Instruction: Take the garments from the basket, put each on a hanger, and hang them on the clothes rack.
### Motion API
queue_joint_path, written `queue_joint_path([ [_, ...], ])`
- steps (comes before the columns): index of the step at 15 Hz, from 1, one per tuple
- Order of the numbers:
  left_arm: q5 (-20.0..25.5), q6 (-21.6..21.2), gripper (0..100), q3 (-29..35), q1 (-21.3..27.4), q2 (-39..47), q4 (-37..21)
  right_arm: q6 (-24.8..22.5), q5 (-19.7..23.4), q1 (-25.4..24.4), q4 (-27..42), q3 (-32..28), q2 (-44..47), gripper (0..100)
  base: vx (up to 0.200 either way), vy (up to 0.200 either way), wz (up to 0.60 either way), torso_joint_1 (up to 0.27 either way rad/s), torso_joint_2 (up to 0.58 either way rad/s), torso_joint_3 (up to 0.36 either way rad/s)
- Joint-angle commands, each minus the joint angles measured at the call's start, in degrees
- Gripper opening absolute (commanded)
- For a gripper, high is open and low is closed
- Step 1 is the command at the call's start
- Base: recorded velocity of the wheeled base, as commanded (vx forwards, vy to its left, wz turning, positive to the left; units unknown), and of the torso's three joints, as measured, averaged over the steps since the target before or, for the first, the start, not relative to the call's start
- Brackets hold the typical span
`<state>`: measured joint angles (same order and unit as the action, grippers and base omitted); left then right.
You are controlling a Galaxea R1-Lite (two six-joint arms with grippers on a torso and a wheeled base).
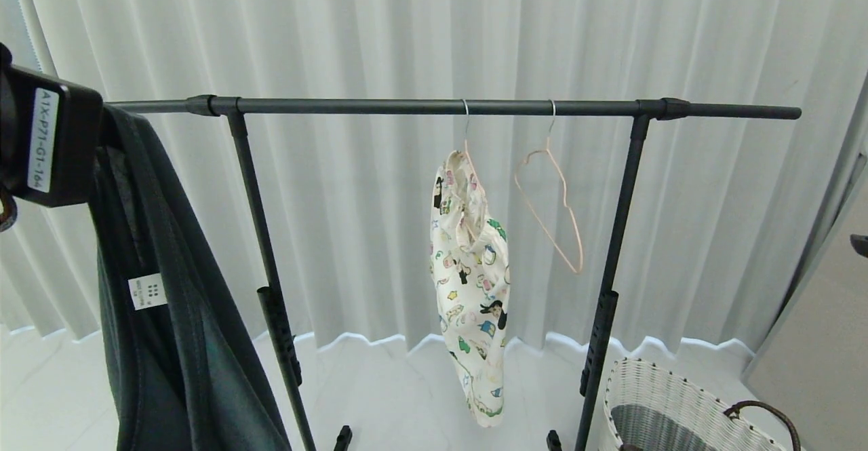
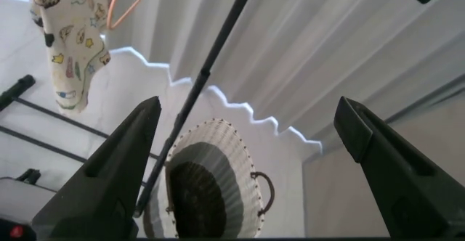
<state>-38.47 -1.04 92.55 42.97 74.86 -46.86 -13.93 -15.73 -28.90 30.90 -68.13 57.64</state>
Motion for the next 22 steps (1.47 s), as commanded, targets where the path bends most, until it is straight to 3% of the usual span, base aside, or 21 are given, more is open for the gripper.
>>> queue_joint_path([
  [1,-0.02,0.07,0,0.0,0.01,0.2,0.01,-0.04,-0.01,-0.01,0.03,0.28,0.11,100,0.0,0.2,0.0,0.007,-0.01,-0.012],
  [7,-0.11,0.16,0,-1.41,1.06,-0.24,0.1,1.01,0.08,-0.01,0.03,0.55,0.81,100,0.0,0.2,0.0,0.006,0.0,-0.001],
  [11,-0.11,0.07,0,-1.94,2.29,-0.42,0.1,4.18,-0.01,2.45,-0.05,0.46,3.27,100,0.0,0.0,0.0,0.0,0.0,0.0],
  [14,-0.29,0.16,0,-1.94,3.52,-0.51,0.1,4.88,1.4,4.12,-3.13,0.46,4.59,100,0.2,0.0,0.0,-0.001,0.0,0.002],
  [22,-1.08,0.16,0,-1.85,7.83,-0.51,0.72,8.84,2.28,5.0,-3.22,0.37,7.93,100,0.2,0.0,0.0,0.004,0.0,0.0],
])
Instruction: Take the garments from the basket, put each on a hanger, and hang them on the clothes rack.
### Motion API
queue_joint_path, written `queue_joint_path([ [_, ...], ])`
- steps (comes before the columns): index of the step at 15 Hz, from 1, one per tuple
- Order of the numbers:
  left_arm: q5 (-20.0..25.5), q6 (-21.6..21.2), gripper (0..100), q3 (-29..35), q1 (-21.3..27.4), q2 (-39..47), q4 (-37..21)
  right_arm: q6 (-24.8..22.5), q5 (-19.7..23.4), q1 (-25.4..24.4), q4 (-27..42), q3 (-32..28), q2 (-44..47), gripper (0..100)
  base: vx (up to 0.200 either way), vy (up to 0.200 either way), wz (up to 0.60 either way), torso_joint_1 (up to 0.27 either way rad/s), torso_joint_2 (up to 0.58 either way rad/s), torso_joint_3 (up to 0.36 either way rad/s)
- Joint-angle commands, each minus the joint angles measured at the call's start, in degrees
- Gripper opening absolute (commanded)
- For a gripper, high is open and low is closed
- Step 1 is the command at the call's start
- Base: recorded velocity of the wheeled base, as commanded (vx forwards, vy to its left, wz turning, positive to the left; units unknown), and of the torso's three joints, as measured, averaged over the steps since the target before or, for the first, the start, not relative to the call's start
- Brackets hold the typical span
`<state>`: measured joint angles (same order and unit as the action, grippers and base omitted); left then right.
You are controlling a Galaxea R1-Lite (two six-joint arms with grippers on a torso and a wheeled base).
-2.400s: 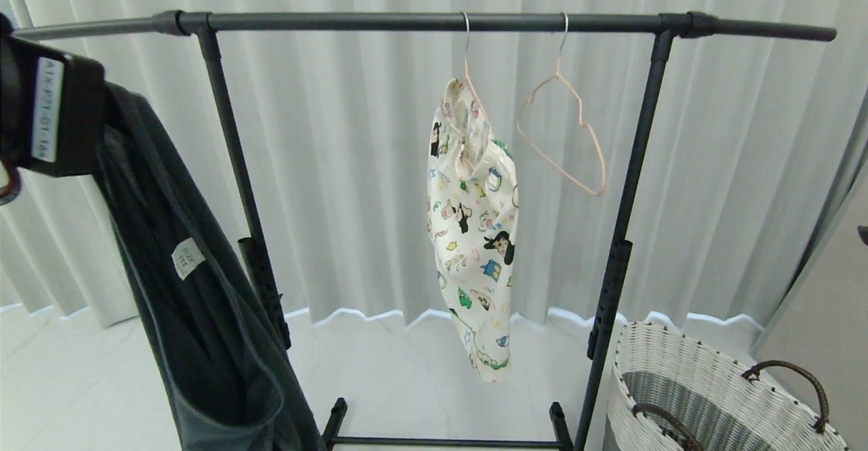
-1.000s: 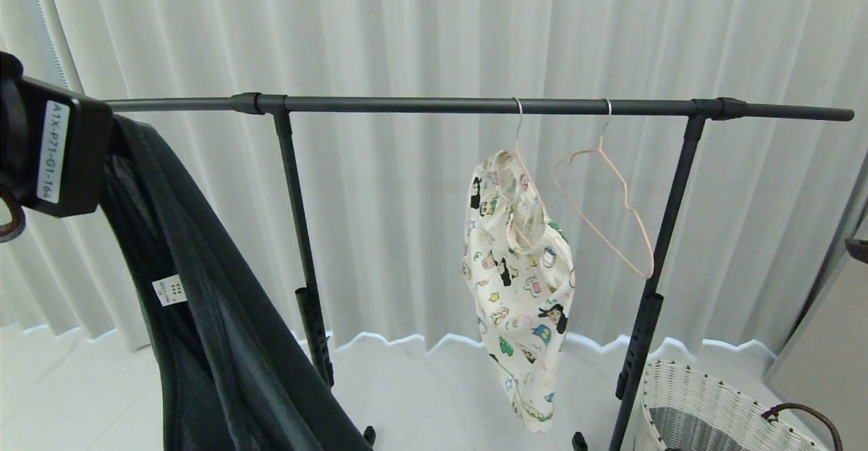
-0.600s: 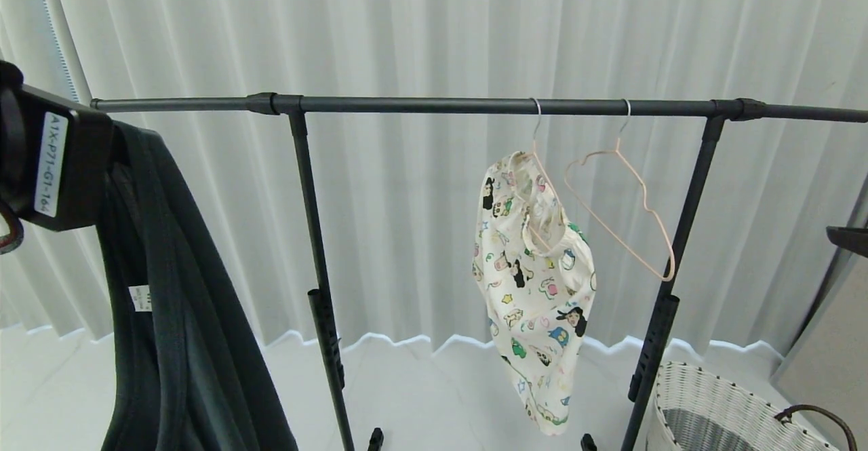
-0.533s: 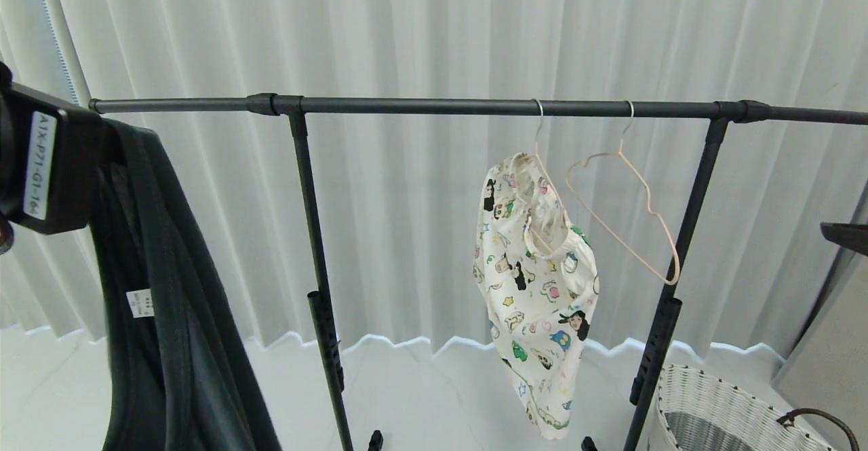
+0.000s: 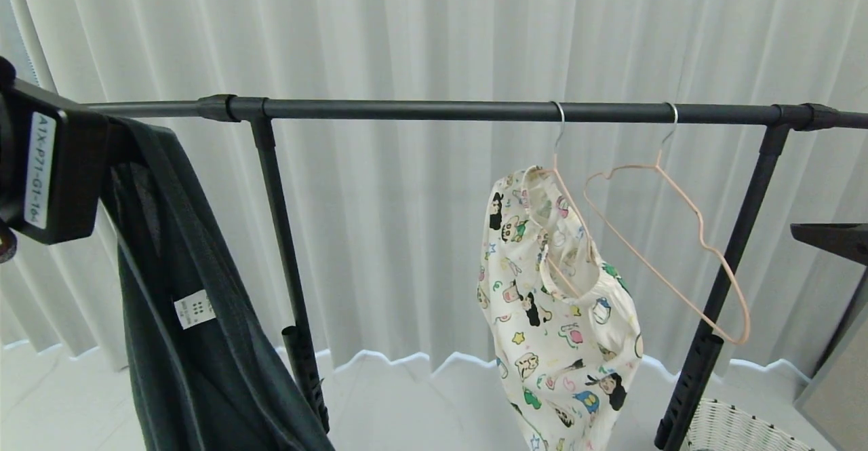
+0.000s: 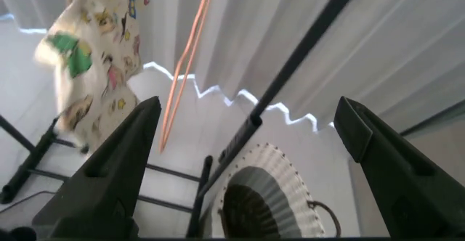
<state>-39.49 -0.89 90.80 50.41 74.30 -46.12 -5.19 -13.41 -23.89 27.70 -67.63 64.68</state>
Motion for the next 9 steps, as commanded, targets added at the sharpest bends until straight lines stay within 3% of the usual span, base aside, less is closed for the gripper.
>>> queue_joint_path([
  [1,-0.15,0.01,0,-0.18,0.74,0.05,0.68,0.45,-0.04,-0.01,0.16,-0.22,1.32,100,0.0,0.0,0.0,0.0,0.0,0.0],
  [5,-0.94,-0.08,0,-1.15,1.54,0.05,1.29,8.45,-0.21,-0.1,3.24,-7.51,11.43,100,0.0,0.0,0.0,0.0,0.0,0.0],
  [9,-2.79,0.01,0,-2.9,1.8,-1.0,1.29,12.31,-0.21,-0.1,6.32,-13.58,20.48,100,0.0,0.0,0.0,0.0,0.0,0.0],
])
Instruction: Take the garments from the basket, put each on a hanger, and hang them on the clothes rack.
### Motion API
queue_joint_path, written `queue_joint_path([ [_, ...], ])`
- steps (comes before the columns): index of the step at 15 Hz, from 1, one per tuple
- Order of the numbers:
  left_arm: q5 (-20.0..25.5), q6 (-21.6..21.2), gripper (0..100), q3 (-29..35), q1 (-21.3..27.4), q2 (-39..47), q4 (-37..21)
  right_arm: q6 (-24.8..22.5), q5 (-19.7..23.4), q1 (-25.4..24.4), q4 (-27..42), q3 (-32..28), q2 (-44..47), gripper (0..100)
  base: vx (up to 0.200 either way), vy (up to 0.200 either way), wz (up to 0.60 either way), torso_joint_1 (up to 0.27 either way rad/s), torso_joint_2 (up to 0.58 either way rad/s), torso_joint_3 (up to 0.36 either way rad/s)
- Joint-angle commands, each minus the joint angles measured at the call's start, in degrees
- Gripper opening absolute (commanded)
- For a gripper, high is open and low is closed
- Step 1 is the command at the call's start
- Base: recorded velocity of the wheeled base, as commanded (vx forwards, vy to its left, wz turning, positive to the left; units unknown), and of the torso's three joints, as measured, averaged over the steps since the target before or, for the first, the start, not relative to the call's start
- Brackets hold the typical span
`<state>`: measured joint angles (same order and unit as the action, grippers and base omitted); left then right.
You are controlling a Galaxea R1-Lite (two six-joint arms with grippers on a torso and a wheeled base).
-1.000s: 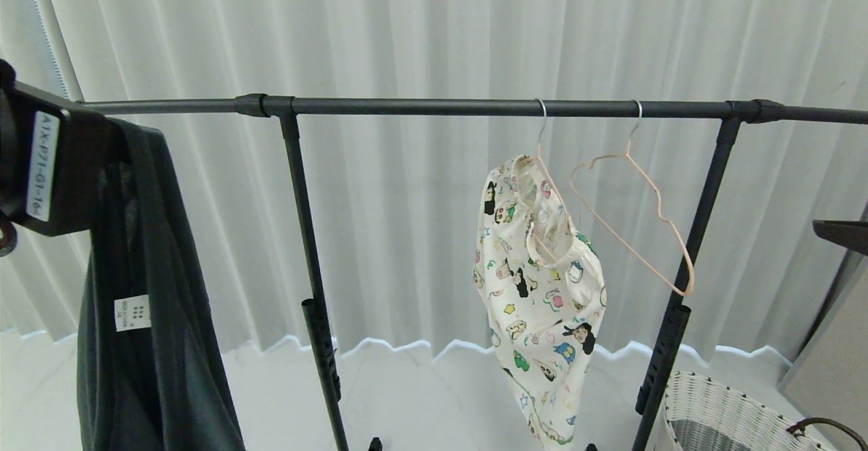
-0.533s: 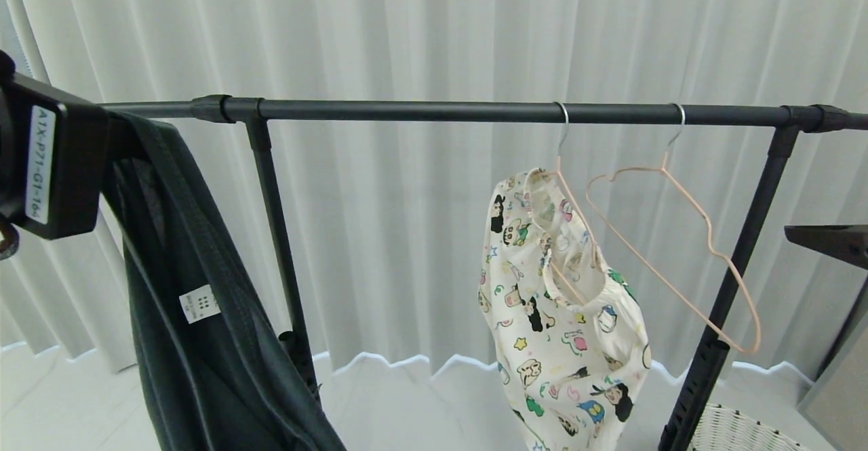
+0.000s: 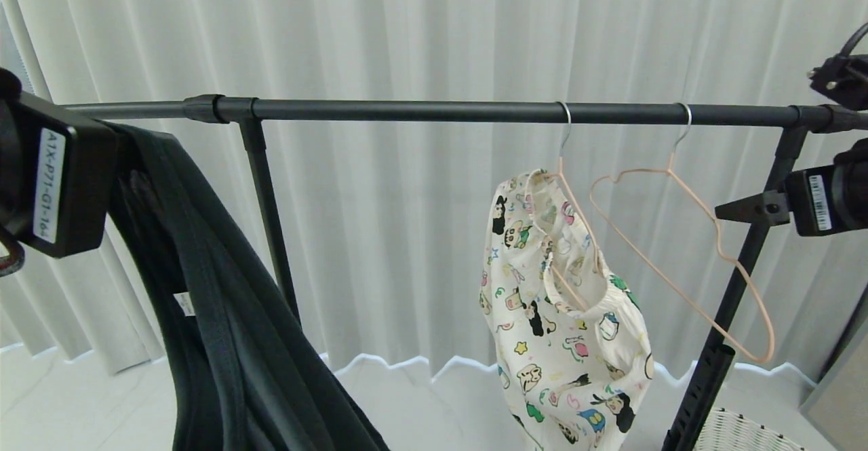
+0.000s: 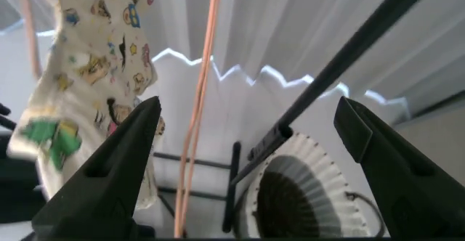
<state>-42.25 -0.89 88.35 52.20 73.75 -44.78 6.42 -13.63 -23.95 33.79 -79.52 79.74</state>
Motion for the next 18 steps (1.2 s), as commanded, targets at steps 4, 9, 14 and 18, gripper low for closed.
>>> queue_joint_path([
  [4,-0.11,0.01,0,-1.86,1.15,-0.63,0.04,4.47,0.09,-0.83,0.22,-1.52,11.05,100,0.0,0.0,0.0,0.0,0.0,0.0],
  [9,-0.11,0.01,0,-2.04,1.15,-0.36,0.65,11.77,0.01,-1.09,1.54,-1.34,12.9,100,0.0,0.0,0.0,0.0,0.0,0.0],
  [14,-0.11,0.01,0,-2.56,1.15,-0.36,0.65,11.77,0.01,-1.09,1.54,-1.52,13.34,100,0.0,0.0,0.0,0.0,0.0,0.0],
  [18,-0.11,0.01,0,-2.56,1.15,-0.45,0.65,11.77,0.01,-1.09,1.54,-1.43,13.43,0,0.0,0.0,0.0,0.0,0.0,0.0],
])
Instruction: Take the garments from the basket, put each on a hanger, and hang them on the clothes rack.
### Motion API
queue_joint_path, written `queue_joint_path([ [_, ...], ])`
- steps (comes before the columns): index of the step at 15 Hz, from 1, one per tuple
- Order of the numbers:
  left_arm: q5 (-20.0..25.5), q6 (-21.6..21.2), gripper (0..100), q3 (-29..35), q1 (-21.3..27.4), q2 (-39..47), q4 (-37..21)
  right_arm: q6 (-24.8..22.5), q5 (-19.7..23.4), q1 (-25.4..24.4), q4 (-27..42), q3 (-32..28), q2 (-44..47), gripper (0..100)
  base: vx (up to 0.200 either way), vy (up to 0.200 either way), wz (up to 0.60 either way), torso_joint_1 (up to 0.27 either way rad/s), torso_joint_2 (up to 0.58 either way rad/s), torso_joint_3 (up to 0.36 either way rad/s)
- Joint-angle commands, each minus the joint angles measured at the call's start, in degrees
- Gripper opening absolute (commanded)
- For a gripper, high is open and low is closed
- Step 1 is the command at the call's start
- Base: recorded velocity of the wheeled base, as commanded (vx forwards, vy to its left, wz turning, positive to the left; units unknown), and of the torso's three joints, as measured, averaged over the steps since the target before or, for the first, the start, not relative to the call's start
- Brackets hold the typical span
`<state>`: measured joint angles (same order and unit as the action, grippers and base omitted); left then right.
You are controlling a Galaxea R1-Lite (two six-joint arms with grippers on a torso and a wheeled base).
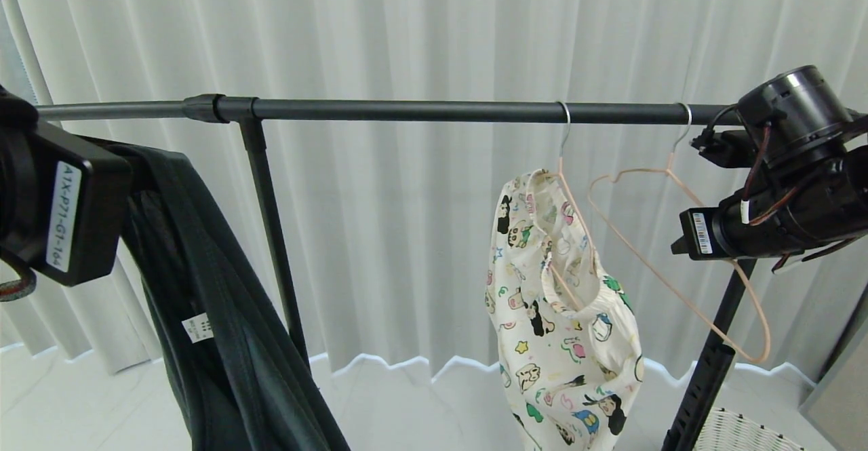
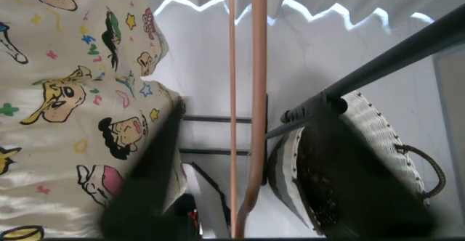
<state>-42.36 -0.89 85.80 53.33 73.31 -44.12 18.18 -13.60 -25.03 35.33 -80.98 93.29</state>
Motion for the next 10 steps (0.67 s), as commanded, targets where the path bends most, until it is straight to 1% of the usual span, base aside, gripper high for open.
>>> queue_joint_path([
  [1,0.0,0.01,0,-0.02,0.02,-0.01,0.0,0.02,-0.02,-0.02,0.0,-0.05,-0.13,0,0.0,0.0,0.0,0.0,0.0,0.0],
  [7,0.0,0.01,0,-0.02,0.02,-0.28,0.0,0.02,-0.19,-0.2,0.0,-0.14,-1.1,0,0.0,0.0,0.0,0.0,0.0,0.0],
  [10,-0.09,0.01,0,0.07,0.02,-0.45,0.0,-0.07,-0.19,-0.72,-0.08,0.47,-4.17,0,0.0,0.0,0.0,0.0,0.0,0.0],
])
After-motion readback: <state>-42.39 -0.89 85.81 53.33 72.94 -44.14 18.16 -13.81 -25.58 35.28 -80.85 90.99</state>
